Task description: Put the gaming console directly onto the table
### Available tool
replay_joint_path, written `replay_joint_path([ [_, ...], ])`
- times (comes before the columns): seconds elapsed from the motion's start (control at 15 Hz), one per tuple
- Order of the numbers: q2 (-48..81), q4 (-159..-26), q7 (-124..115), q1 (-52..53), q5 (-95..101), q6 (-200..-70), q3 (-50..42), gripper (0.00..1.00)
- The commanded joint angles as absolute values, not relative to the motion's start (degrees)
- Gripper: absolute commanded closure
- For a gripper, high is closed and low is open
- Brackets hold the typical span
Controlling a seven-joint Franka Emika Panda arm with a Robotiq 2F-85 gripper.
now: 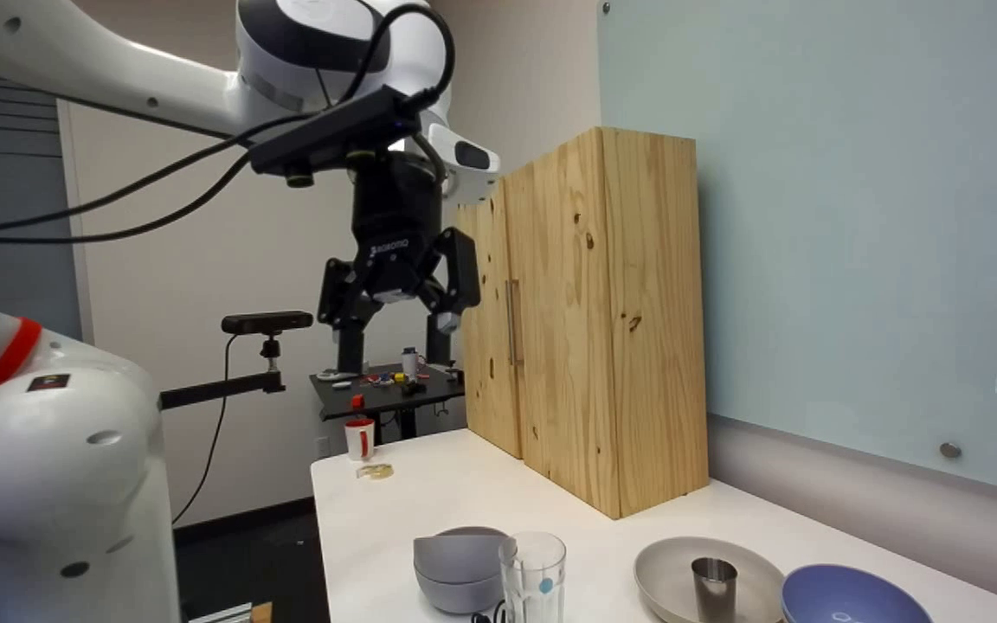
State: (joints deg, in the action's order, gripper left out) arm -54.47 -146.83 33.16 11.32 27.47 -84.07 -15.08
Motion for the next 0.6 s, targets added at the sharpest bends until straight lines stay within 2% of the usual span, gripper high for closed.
replay_joint_path([
  [0.0,-47.6,-140.0,30.7,8.7,26.3,-84.8,-14.9,0.0],
  [0.53,-31.3,-134.1,28.6,5.4,26.0,-96.0,-17.5,0.0],
])
